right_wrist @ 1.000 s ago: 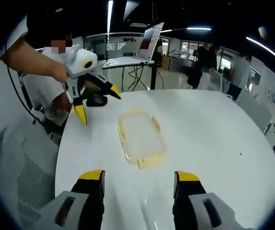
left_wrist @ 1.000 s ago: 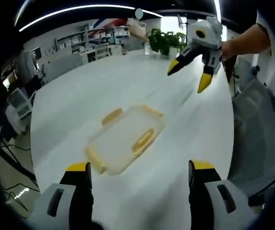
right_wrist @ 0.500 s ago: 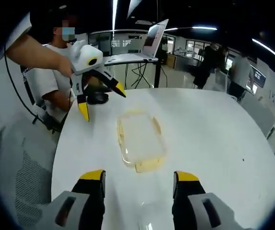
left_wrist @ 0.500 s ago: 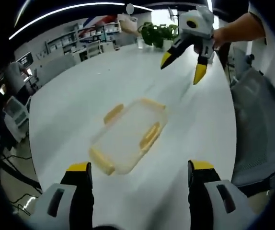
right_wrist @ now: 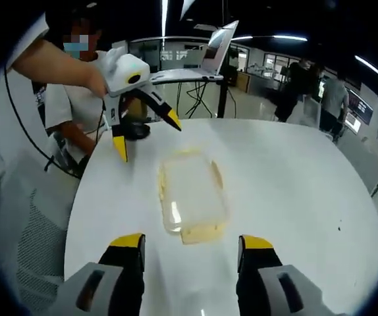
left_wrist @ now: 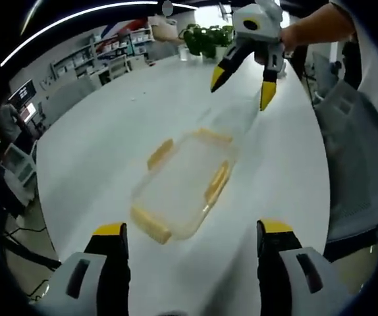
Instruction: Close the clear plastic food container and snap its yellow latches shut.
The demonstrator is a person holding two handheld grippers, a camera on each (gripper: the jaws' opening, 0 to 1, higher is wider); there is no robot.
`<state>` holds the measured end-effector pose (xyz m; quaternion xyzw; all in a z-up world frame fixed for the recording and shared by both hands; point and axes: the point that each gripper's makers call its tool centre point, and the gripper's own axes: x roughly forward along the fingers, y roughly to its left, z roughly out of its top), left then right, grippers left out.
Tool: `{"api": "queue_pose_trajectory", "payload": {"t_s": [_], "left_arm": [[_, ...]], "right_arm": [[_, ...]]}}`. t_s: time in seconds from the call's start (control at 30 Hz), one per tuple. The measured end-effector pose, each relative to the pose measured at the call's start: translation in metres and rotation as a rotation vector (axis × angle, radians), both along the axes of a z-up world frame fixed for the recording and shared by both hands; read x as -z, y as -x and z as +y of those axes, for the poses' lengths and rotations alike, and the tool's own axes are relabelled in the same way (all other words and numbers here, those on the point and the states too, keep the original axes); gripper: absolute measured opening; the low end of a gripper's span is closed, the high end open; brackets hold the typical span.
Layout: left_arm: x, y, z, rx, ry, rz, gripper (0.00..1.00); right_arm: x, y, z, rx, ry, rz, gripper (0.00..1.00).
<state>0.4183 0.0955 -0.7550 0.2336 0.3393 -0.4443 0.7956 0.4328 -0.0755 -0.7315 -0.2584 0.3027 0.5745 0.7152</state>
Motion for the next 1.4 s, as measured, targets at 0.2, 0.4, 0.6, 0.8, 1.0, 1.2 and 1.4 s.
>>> {"api": "queue_pose_trajectory", "payload": {"t_s": [0.2, 0.4, 0.6, 0.8, 1.0, 1.2, 1.4], "left_arm": [[0.001, -0.007, 0.003, 0.025, -0.012, 0.01, 0.78], [0.004, -0.015, 0.005, 0.058, -0.032, 0.018, 0.75], [0.007, -0.018, 0.001, 0.099, -0.047, 0.02, 0.72], [0.01, -0.018, -0.002, 0.128, -0.045, 0.035, 0.7], [0.016, -0.022, 0.005, 0.175, -0.099, 0.036, 0.68], [0.021, -0.026, 0.007, 0.223, -0.135, 0.044, 0.68], [0.026, -0.029, 0.008, 0.271, -0.172, 0.055, 0.66]], "right_arm": [[0.003, -0.002, 0.005, -0.02, 0.007, 0.012, 0.54], [0.011, -0.005, 0.008, -0.058, 0.037, 0.01, 0.54], [0.016, -0.007, 0.013, -0.075, 0.053, 0.022, 0.53], [0.023, -0.008, 0.014, -0.098, 0.078, 0.028, 0.53], [0.029, -0.009, 0.016, -0.121, 0.098, 0.031, 0.52], [0.034, -0.01, 0.018, -0.143, 0.118, 0.03, 0.52], [0.039, -0.011, 0.021, -0.161, 0.133, 0.033, 0.52]]}}
